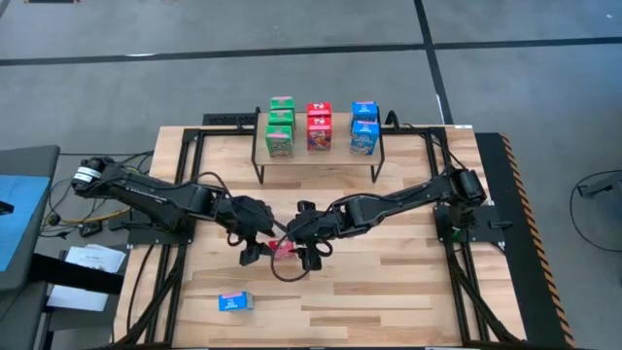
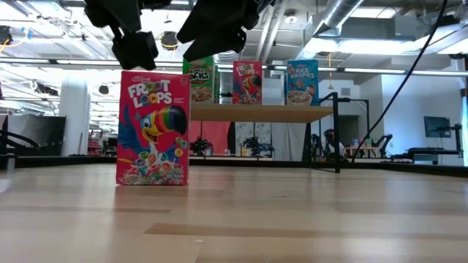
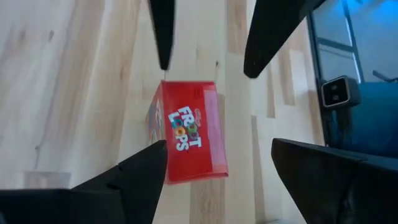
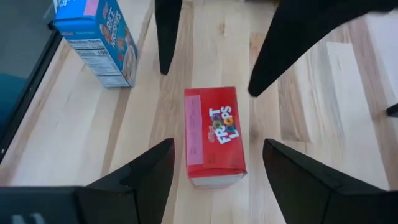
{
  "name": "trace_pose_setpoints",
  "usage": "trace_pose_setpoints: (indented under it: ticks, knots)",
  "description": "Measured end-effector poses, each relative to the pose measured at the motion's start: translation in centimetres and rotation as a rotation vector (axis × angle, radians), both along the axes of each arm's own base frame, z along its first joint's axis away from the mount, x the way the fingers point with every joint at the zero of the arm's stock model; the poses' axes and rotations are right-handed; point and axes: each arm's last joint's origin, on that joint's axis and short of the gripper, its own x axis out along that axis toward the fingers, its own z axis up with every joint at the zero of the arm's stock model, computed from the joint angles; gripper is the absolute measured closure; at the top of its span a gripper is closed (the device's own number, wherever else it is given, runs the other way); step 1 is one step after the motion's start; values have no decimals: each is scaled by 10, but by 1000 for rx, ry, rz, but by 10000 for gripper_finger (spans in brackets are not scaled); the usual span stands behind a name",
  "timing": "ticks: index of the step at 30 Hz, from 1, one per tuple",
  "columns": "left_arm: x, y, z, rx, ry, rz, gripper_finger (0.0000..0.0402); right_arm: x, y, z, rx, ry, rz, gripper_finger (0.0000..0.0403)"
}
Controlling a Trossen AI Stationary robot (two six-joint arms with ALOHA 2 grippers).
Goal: Stack cereal on shelf
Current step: Put the red cereal box on the shelf aligned with the other red cereal boxes
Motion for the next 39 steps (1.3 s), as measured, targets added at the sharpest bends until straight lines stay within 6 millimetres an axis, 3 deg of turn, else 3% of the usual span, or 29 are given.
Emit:
trace_pose_setpoints:
  ticks: [11,31,36,39]
  knots:
    - [-16,3,19,-4,-66,13,126,3,0,3,6,-38,0,132]
    - [-17,4,17,21,-52,38,127,1,5,3,12,-38,2,132]
    - [-17,4,17,22,-52,38,127,5,-4,4,89,-52,-82,132]
    - [-17,4,17,25,-52,42,127,6,-10,4,42,-57,-56,132]
